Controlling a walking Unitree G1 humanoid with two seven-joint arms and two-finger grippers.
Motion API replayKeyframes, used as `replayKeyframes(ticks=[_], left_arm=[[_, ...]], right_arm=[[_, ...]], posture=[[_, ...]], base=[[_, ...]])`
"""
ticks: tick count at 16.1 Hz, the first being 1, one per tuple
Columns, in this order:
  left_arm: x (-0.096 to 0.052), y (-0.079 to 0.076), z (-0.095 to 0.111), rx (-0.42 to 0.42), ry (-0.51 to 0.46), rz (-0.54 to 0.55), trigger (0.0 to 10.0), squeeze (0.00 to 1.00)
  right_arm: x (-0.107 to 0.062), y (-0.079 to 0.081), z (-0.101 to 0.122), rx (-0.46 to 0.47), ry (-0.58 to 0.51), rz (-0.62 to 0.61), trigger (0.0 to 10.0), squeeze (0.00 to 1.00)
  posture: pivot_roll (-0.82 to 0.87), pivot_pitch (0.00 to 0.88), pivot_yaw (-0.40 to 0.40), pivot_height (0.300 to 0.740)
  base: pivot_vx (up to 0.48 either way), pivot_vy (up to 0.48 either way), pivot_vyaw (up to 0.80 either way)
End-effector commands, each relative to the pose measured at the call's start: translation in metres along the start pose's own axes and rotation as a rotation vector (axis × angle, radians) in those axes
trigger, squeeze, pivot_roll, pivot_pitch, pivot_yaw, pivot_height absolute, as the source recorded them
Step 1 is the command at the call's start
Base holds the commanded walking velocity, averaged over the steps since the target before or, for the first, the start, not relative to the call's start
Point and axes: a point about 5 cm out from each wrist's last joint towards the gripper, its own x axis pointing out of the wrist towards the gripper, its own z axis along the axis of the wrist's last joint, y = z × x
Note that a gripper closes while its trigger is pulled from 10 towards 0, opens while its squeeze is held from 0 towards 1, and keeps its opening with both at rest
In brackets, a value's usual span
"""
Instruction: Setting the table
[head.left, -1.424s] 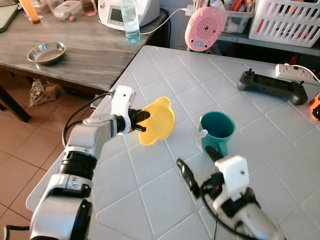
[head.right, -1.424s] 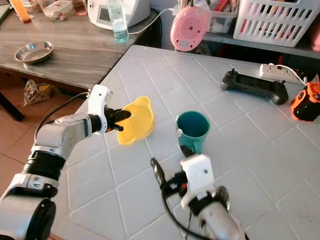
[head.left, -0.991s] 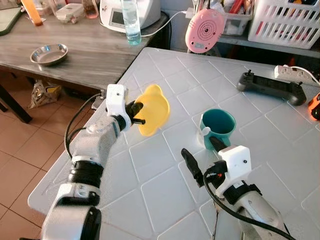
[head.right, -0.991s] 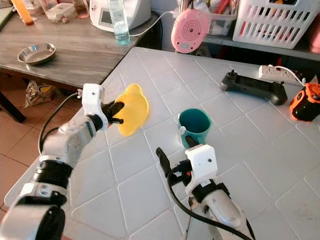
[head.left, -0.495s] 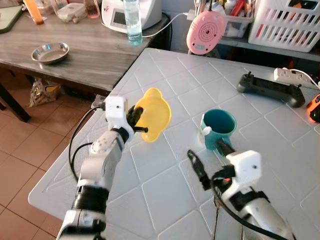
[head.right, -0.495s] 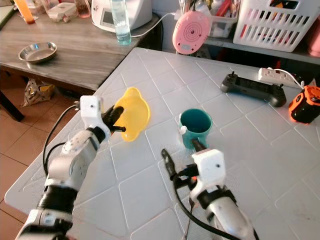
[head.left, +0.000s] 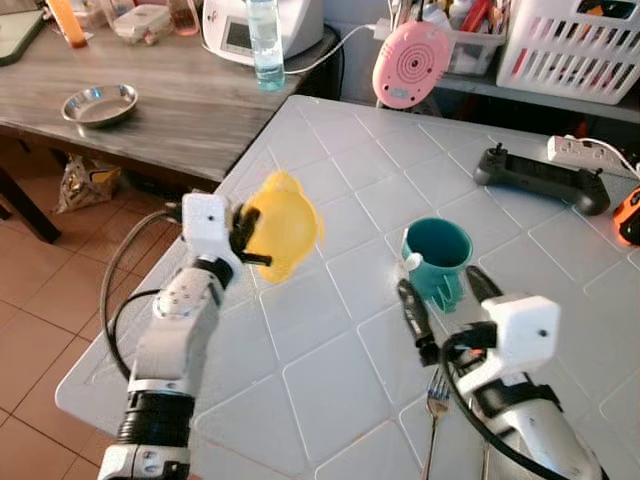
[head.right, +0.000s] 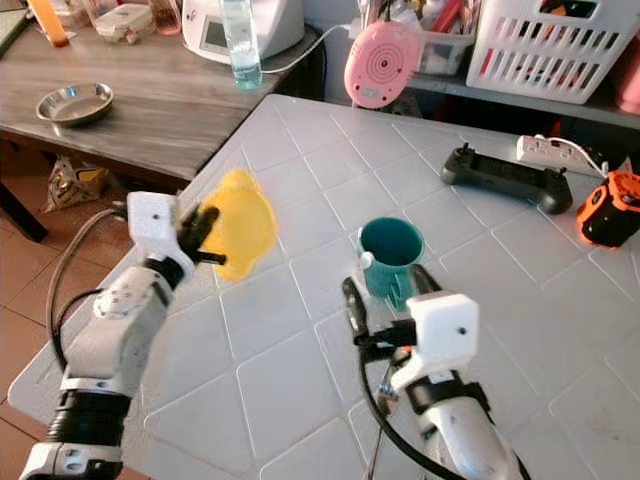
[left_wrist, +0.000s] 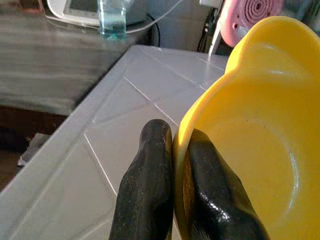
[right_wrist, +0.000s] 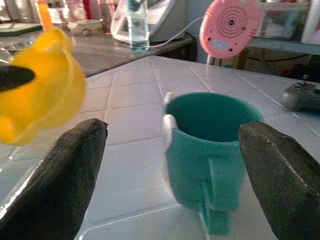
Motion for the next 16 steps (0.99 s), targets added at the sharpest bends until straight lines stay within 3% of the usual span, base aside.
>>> replayKeyframes(ticks=[1, 4, 13, 16], left_arm=[[-0.006, -0.001, -0.002, 0.027, 0.005, 0.004, 10.0, 0.00], [-0.012, -0.008, -0.008, 0.041, 0.031, -0.022, 10.0, 0.00], [-0.007, -0.013, -0.006, 0.030, 0.045, -0.058, 10.0, 0.00], [-0.006, -0.014, -0.005, 0.029, 0.048, -0.065, 10.0, 0.00]], right_arm=[[-0.005, -0.002, 0.002, -0.002, -0.002, -0.032, 10.0, 0.00], [-0.006, -0.003, 0.003, -0.002, 0.004, -0.053, 10.0, 0.00], [-0.005, 0.000, 0.001, 0.015, 0.009, -0.061, 10.0, 0.00], [-0.005, 0.002, -0.001, 0.023, 0.012, -0.058, 10.0, 0.00]], posture=[[0.08, 0.130, 0.013, 0.740], [0.08, 0.133, 0.014, 0.740], [0.07, 0.134, 0.022, 0.740], [0.08, 0.134, 0.027, 0.740]], base=[[0.000, 0.000, 0.00], [0.000, 0.000, 0.00], [0.000, 0.000, 0.00], [-0.265, 0.000, 0.00]])
